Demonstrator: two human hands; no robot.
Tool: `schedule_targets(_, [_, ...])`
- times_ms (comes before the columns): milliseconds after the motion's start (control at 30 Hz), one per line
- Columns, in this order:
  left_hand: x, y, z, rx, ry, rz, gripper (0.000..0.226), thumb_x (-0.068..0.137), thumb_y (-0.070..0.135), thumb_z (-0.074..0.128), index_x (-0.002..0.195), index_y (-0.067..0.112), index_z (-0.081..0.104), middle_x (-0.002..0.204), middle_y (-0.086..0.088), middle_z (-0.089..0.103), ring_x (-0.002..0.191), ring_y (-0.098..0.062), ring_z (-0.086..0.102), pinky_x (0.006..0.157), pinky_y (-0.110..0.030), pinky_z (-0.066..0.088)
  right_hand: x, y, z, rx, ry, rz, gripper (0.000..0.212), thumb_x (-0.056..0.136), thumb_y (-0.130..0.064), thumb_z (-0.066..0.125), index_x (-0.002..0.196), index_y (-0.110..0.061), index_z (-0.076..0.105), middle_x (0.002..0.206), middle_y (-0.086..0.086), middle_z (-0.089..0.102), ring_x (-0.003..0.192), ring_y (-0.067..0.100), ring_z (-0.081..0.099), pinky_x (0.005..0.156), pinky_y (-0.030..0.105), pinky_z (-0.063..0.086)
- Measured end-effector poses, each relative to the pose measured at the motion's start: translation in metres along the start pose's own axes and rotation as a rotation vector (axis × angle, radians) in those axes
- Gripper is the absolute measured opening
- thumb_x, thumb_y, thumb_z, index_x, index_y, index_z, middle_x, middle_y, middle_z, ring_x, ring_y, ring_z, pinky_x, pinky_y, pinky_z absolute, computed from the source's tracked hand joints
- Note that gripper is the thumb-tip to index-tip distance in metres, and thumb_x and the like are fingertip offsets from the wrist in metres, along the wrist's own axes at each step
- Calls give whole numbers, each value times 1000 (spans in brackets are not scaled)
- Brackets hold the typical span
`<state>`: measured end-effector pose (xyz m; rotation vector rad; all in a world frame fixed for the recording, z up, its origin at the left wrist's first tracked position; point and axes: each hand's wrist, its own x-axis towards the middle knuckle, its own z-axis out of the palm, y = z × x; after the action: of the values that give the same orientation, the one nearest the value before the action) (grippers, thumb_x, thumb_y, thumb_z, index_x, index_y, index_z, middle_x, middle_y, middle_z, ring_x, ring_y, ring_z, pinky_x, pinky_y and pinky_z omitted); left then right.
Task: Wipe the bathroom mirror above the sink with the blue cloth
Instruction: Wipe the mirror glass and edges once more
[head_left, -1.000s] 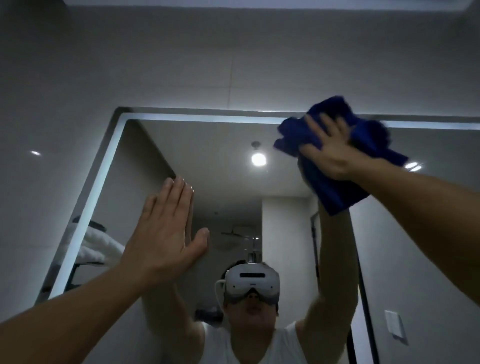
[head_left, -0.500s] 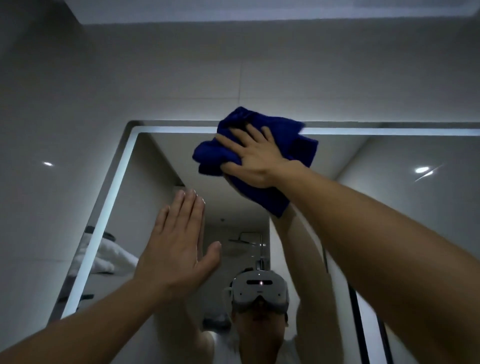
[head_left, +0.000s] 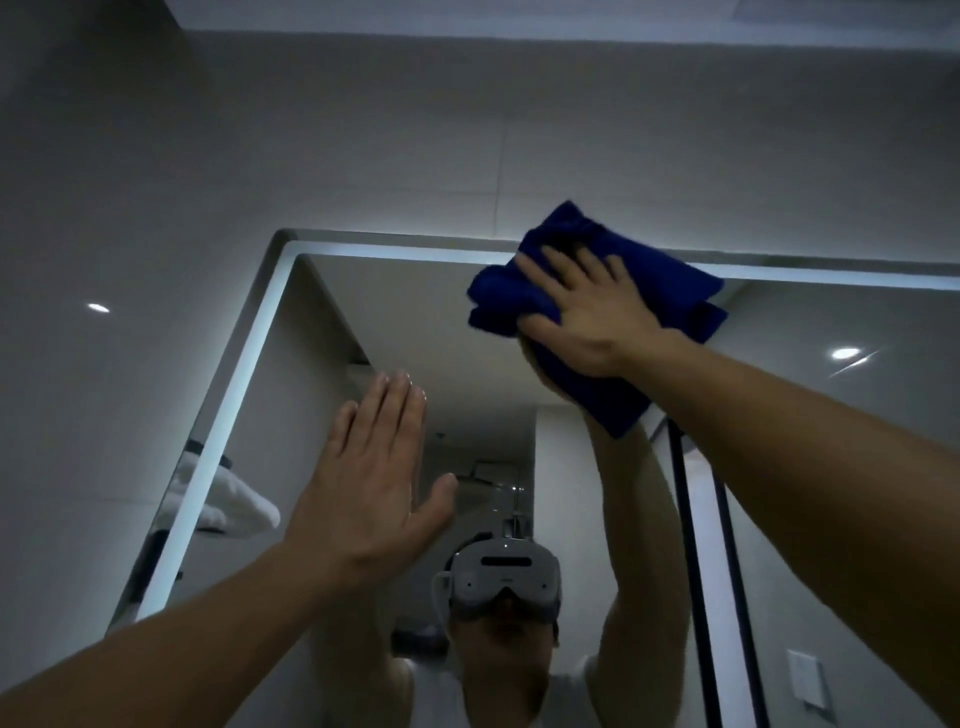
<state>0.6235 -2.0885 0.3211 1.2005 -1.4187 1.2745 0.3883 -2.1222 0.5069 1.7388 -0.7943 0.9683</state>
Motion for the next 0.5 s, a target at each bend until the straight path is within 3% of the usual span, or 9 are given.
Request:
schedule_targets(167, [2, 1, 2, -5, 16, 6, 83, 93, 66, 11, 157, 15, -3, 164, -5, -15, 149, -9, -24, 119, -27, -15, -101, -18, 14, -10, -149, -371, 67, 89, -71, 11, 145, -53, -22, 162, -14, -18, 148, 14, -24, 118, 44, -19])
schedule_targets(233, [1, -1, 3, 1, 12, 7, 84, 94, 65, 14, 157, 14, -1, 165, -6, -11, 150, -11, -20, 119, -28, -13, -105, -2, 9, 32, -241, -395, 64, 90, -71, 16, 141, -59, -22, 157, -22, -24, 144, 7, -28, 115, 37, -23])
schedule_targets(300, [1, 0, 2, 17, 8, 8, 84, 94, 66, 16, 158, 13, 0, 166, -7, -9, 151, -13, -18, 120, -28, -11, -71, 18, -2, 113, -211, -169, 65, 98, -63, 30, 147, -54, -11, 160, -18, -18, 147, 11, -22, 114, 35, -21])
schedule_targets(367, [1, 1, 1, 14, 2, 6, 84, 94, 65, 17, 158, 13, 0, 166, -6, -10, 151, -12, -19, 120, -29, -12, -27, 33, -10, 166, -133, 91, 67, 100, -59, 31, 153, -45, -8, 164, -9, -17, 150, 20, -19, 117, 43, -17])
schedule_targets(500, [1, 2, 0, 1, 15, 5, 84, 92, 63, 18, 157, 14, -2, 165, -4, -12, 150, -11, -21, 120, -30, -13, 0, 25, 0, 62, -87, 214, 68, 99, -64, 19, 154, -39, -13, 165, -3, -15, 151, 28, -14, 120, 52, -10])
